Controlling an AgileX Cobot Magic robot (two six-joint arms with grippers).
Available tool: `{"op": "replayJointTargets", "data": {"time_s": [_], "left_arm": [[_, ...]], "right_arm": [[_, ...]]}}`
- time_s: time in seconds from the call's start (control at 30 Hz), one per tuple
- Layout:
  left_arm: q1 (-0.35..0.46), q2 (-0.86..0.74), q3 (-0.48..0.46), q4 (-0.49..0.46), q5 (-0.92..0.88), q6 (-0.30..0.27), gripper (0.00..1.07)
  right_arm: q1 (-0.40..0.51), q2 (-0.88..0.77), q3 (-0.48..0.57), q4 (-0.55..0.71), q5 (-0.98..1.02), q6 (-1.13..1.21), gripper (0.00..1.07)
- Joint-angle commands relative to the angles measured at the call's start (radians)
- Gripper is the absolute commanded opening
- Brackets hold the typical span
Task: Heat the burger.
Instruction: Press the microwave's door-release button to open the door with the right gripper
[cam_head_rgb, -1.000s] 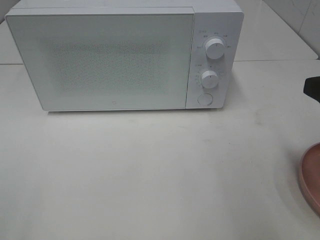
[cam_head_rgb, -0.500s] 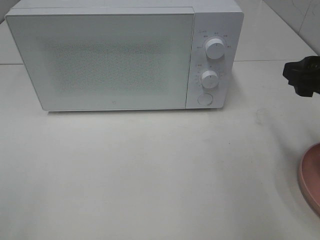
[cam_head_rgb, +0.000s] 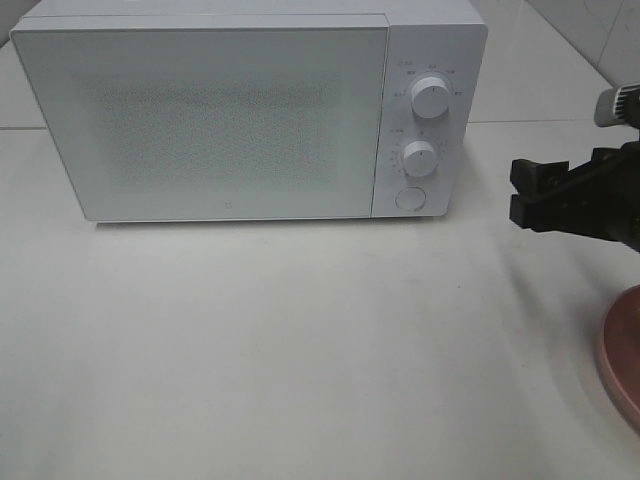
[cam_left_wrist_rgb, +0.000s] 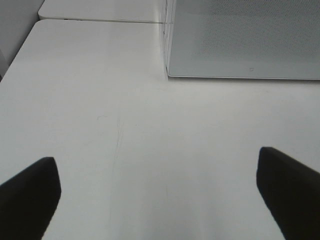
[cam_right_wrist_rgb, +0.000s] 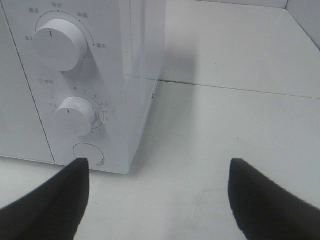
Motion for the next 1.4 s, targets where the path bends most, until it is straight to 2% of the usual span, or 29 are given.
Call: {"op": "replayJointTargets", "data": {"time_s": [0.03, 0.07, 0.13, 0.2, 0.23, 0.3, 0.4, 0.47, 0.57, 0.63, 0.73, 1.13, 1.23, 1.33, 1.37, 1.4], "left_arm": [[0.001, -0.018, 0.002, -0.006, -0.002, 0.002, 1.00], [0.001, -0.018, 0.002, -0.006, -0.002, 0.002, 1.00], [0.001, -0.018, 0.002, -0.006, -0.002, 0.002, 1.00], [0.001, -0.018, 0.002, -0.006, -0.002, 0.002, 1.00], [0.001, -0.018, 0.002, -0.006, -0.002, 0.002, 1.00], [0.001, -0.018, 0.002, -0.006, -0.002, 0.002, 1.00], [0.001, -0.018, 0.002, -0.006, -0.002, 0.002, 1.00], [0.001, -0.018, 0.002, -0.006, -0.002, 0.002, 1.00], [0.001, -0.018, 0.002, -0.006, -0.002, 0.002, 1.00], [0.001, -0.018, 0.002, -0.006, -0.002, 0.002, 1.00], [0.001, -0.018, 0.002, -0.006, -0.002, 0.002, 1.00], [0.001, -0.018, 0.002, -0.006, -0.002, 0.002, 1.00], [0.001, -0.018, 0.002, -0.006, -0.002, 0.002, 1.00], [0.001, -0.018, 0.002, -0.006, -0.002, 0.002, 1.00], [0.001, -0.018, 0.002, -0.006, -0.002, 0.002, 1.00], [0.001, -0.018, 0.002, -0.006, -0.002, 0.002, 1.00]], "right_arm": [[0.046, 0.031, 0.003, 0.085, -0.072, -0.062, 0.74], [0.095, 0.059, 0.003, 0.141, -0.115, -0.086, 0.74], [0.119, 0.072, 0.003, 0.169, -0.135, -0.096, 0.74], [0.203, 0.120, 0.003, 0.257, -0.199, -0.099, 0.74], [0.203, 0.120, 0.003, 0.257, -0.199, -0.099, 0.74], [0.274, 0.161, 0.001, 0.331, -0.250, -0.099, 0.74], [0.298, 0.177, 0.001, 0.358, -0.266, -0.099, 0.74], [0.374, 0.233, 0.001, 0.440, -0.317, -0.104, 0.74], [0.393, 0.248, 0.001, 0.458, -0.330, -0.104, 0.74], [0.454, 0.294, -0.003, 0.515, -0.341, -0.104, 0.74], [0.478, 0.322, -0.004, 0.523, -0.342, -0.103, 0.74], [0.481, 0.340, -0.015, 0.519, -0.338, -0.078, 0.74], [0.481, 0.340, -0.015, 0.519, -0.338, -0.013, 0.74], [0.481, 0.340, -0.015, 0.519, -0.338, 0.131, 0.73], [0.481, 0.340, -0.015, 0.519, -0.340, 0.247, 0.72], [0.481, 0.340, -0.015, 0.519, -0.340, 0.247, 0.72]]}}
